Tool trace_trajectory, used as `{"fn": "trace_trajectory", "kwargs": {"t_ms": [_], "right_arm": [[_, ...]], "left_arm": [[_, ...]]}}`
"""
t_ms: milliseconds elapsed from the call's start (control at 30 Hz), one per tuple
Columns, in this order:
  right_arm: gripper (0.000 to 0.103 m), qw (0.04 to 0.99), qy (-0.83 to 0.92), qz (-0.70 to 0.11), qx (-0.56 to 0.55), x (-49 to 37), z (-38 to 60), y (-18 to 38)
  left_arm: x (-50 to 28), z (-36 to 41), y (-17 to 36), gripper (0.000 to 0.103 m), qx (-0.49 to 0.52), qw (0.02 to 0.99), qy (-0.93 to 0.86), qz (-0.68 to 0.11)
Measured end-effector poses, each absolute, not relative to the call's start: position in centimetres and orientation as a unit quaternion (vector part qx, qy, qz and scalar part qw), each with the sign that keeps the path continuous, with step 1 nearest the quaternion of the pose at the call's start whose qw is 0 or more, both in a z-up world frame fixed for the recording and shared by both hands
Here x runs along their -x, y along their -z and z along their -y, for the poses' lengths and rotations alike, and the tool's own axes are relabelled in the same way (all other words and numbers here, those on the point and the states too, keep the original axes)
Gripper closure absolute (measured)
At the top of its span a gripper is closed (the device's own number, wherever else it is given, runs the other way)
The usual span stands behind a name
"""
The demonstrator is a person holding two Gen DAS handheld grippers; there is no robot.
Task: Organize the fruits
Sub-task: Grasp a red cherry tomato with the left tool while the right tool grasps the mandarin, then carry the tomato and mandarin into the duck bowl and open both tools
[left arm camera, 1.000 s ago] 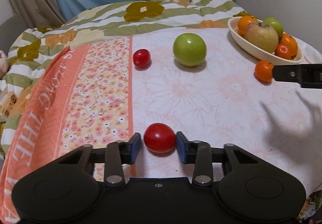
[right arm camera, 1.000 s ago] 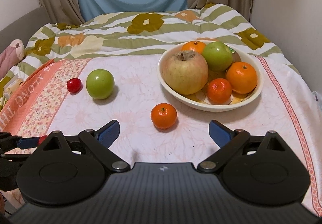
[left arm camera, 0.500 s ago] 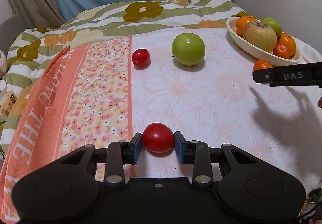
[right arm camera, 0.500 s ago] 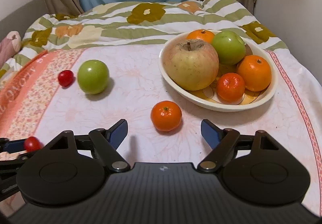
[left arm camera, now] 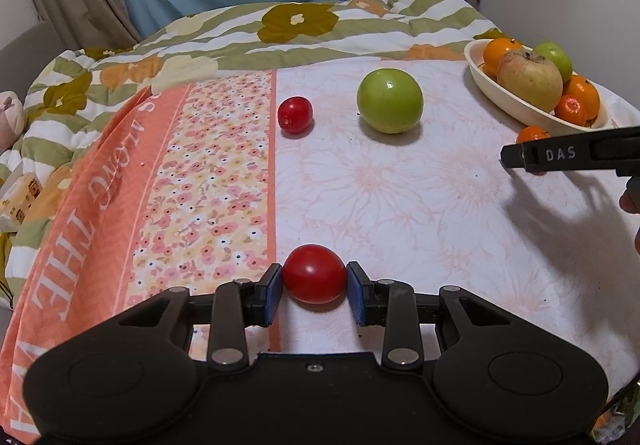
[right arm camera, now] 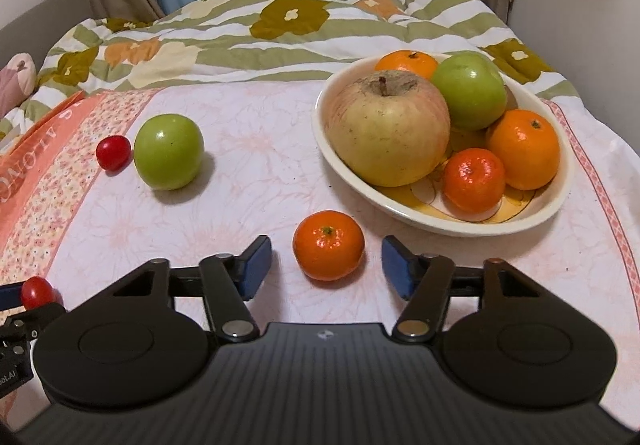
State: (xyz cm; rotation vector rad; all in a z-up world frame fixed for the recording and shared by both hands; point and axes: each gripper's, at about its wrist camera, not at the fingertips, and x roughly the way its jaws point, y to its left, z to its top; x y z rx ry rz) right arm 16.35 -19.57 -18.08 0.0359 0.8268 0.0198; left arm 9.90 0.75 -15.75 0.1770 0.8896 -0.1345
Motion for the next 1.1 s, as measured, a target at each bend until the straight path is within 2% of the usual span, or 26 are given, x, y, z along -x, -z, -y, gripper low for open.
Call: {"fn": "trace_trajectory", "kwargs": {"t_ms": [100, 133, 500, 1100], "right_arm": [[0.041, 0.916, -0.013, -0.400, -0.011, -16.5, 19.5, 18.1], [0.050, 0.916, -0.015, -0.400, -0.009, -16.5, 19.5, 18.1], [0.051, 0.918, -0.030, -0.396, -0.027, -15.8, 20.5, 17.0], [0.051, 0.932, -0.020, -0.360, -0.033, -14.3, 26.8, 10.7]], "left_arm": [[-10.0, -0.6, 15.7, 0.065, -0.083, 0.897, 0.062, -0.429], [-9.9, -0.6, 15.7, 0.065, -0.082, 0.897, 0.062, -0.429], [-10.3, 0.5, 14.4, 0.065, -0.078, 0.902, 0.058, -0.421], [-12.7, 6.9, 9.1, 0.065, -0.059, 0.916, 0.091, -0.385]]}}
